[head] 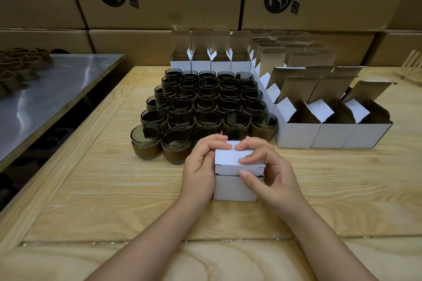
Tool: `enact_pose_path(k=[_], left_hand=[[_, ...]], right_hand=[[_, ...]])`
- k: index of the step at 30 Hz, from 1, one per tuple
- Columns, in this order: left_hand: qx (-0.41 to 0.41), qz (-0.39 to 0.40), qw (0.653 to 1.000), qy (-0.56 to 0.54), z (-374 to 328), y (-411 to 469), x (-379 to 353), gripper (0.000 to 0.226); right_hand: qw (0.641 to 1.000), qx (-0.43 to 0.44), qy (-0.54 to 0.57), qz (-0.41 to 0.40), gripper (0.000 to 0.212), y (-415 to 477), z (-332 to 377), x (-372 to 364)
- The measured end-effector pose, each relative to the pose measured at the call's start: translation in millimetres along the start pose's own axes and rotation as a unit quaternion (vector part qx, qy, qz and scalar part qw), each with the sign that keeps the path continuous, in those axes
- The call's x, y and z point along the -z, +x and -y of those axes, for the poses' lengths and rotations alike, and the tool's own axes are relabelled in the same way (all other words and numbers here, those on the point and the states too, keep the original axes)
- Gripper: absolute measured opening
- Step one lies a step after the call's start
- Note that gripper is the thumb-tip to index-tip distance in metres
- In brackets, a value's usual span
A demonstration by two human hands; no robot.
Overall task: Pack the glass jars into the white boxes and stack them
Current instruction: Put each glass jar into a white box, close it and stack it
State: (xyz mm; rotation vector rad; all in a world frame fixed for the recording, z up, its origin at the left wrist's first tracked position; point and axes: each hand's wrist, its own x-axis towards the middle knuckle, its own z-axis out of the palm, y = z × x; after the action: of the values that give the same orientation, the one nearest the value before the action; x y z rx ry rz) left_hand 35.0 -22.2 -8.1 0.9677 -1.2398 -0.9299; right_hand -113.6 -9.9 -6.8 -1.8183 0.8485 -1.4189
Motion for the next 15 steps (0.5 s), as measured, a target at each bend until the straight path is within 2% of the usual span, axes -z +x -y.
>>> enact_pose_path(k=[7,9,11,13,15], left_hand=[[0.003,0.038,0.998,-0.059,-0.9,-1.2,2.3,0.029],[-0.024,0.048,0.998,-0.030,-0.3,-2.9,3.6,0.030],[-0.081,0.042,0.994,0.059,-0.1,-4.9,4.7,0.032],[-0.185,0.026,0.961,0.206,1.1,-5.7,7.0,0.031],[-0.316,0.018,0.881,0.352,1.2,-6.3,8.9,0.030]], right_hand=[[1.000,0.005,-0.011,0.013,0.006,0.8,-3.3,3.8],[1.000,0.006,-0.019,0.023,0.019,0.1,-4.7,5.8],[0.999,-0.005,-0.018,0.028,0.029,-0.7,-4.9,7.8],[0.999,-0.021,0.001,0.029,0.030,-1.3,-5.8,9.8],[0.999,-0.034,0.030,0.022,0.020,-1.2,-7.0,11.1]])
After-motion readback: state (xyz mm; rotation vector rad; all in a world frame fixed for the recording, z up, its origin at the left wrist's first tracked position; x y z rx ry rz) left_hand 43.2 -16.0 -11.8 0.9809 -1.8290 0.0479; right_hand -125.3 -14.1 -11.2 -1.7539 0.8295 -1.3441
